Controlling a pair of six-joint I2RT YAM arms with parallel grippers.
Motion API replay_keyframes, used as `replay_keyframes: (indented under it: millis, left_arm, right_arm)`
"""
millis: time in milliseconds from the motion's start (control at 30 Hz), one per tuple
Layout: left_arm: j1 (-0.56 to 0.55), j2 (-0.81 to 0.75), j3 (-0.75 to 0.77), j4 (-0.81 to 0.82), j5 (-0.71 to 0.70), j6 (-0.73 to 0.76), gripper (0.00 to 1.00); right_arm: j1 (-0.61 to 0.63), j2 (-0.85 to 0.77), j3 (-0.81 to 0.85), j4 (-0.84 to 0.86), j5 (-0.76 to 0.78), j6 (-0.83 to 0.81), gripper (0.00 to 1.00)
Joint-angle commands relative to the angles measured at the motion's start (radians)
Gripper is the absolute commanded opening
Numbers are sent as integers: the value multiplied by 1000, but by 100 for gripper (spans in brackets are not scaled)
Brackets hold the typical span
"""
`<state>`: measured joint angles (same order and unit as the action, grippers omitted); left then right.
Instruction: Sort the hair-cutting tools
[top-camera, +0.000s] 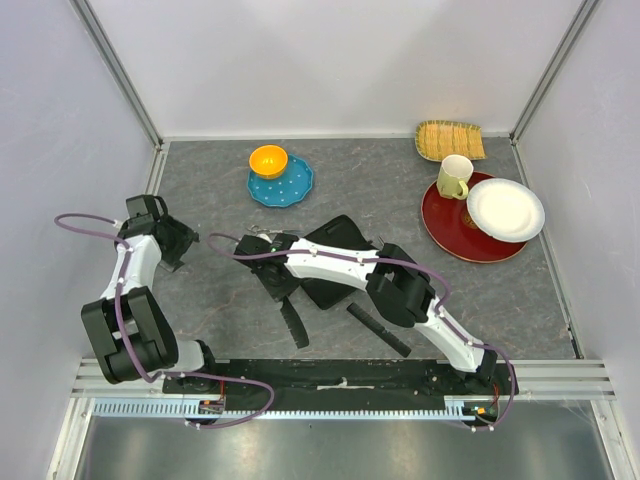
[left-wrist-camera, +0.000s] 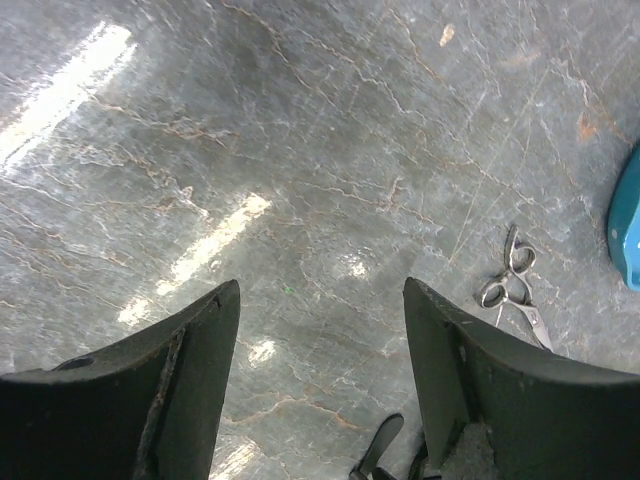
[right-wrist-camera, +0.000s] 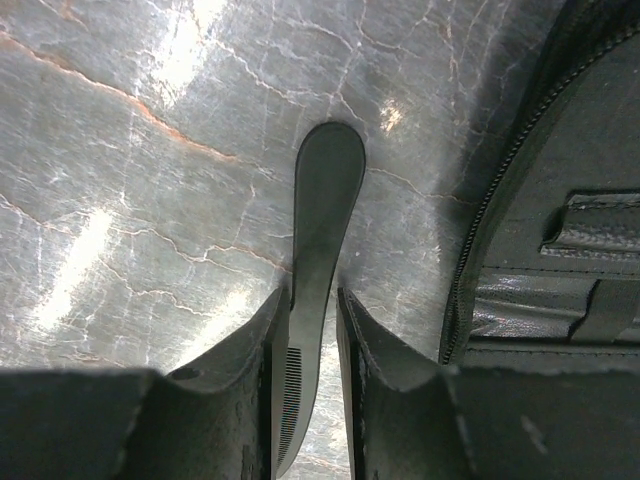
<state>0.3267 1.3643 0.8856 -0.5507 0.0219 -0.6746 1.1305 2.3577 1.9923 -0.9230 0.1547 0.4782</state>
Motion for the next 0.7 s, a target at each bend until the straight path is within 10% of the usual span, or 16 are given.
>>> replay_keyframes:
  millis: [0, 667]
  left_arm:
    - [26, -8, 38, -8, -33, -40, 73]
    - [28, -14, -4, 37, 102, -39, 73]
  right_arm:
    - [14, 52, -44, -109, -1, -7, 30]
    - [14, -52, -61, -27, 42, 3, 17]
